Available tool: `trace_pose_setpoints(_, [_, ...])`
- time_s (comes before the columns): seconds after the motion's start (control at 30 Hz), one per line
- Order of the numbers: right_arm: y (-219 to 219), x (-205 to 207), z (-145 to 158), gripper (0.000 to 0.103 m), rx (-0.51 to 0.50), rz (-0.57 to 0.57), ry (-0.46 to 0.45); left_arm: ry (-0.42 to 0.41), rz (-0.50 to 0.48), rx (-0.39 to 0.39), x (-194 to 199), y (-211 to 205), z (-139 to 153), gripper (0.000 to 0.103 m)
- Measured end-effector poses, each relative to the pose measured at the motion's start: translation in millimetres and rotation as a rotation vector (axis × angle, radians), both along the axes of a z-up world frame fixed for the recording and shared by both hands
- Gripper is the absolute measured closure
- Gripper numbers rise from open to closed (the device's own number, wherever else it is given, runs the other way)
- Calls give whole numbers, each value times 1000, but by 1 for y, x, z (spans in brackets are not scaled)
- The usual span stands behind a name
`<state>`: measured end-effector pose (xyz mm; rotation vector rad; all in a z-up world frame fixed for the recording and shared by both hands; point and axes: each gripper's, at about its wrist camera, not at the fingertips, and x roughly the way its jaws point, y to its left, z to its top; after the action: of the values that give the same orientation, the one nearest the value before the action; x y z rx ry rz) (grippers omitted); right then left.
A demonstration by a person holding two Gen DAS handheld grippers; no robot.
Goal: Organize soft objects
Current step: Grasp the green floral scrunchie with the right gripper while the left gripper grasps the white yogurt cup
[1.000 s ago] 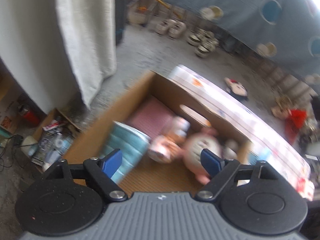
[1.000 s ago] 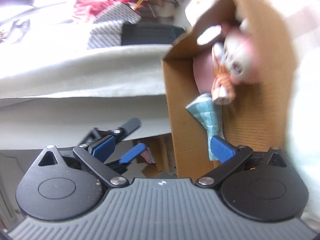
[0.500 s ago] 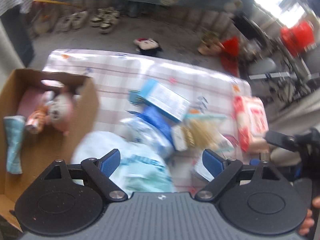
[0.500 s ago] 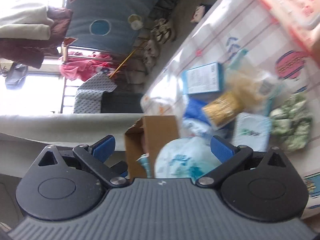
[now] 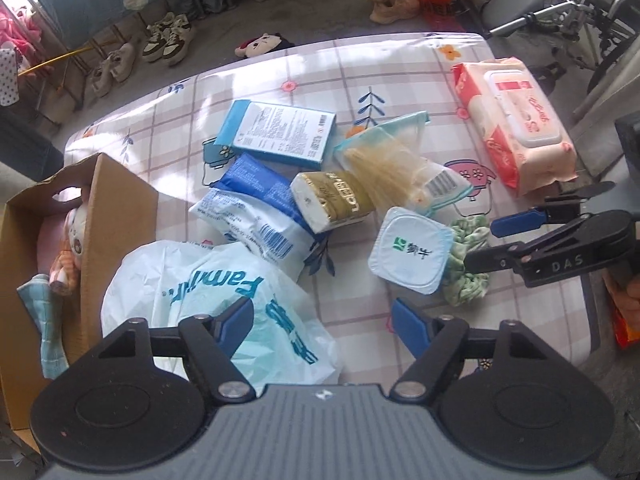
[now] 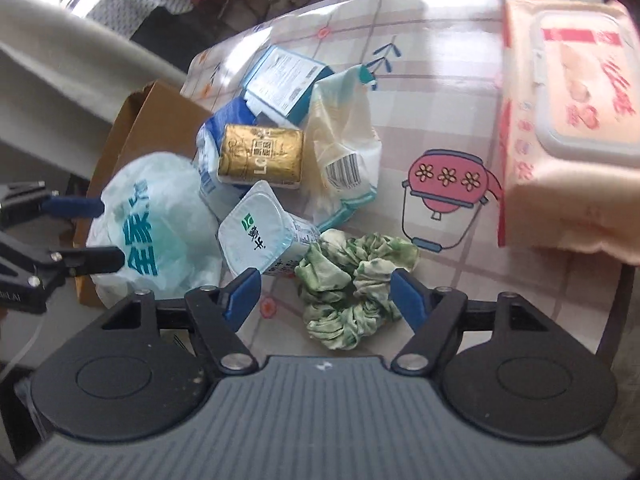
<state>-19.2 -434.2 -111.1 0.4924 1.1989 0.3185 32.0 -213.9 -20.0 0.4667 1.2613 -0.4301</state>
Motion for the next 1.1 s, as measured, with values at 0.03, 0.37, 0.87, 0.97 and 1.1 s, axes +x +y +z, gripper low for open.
trace_pose_setpoints(0.03, [3, 4, -5, 40, -12, 42, -7, 3, 12, 5, 3, 1, 0, 30])
trace_pose_setpoints(0.37, [7, 6, -28, 86, -122, 340, 8, 61, 54, -60, 20, -24, -8, 27])
trace_pose_setpoints(0.87, [-15, -39, 8, 21, -189, 348, -52, 106, -82, 2, 14, -80, -65, 13])
trace_pose_setpoints(0.97, [-5, -35, 12, 17, -196, 403, -103, 103, -92, 17, 13, -82, -72, 10])
trace_pose_setpoints(1.1, [16, -28, 1, 16, -235, 529, -127, 77, -119, 57, 10, -87, -82, 10])
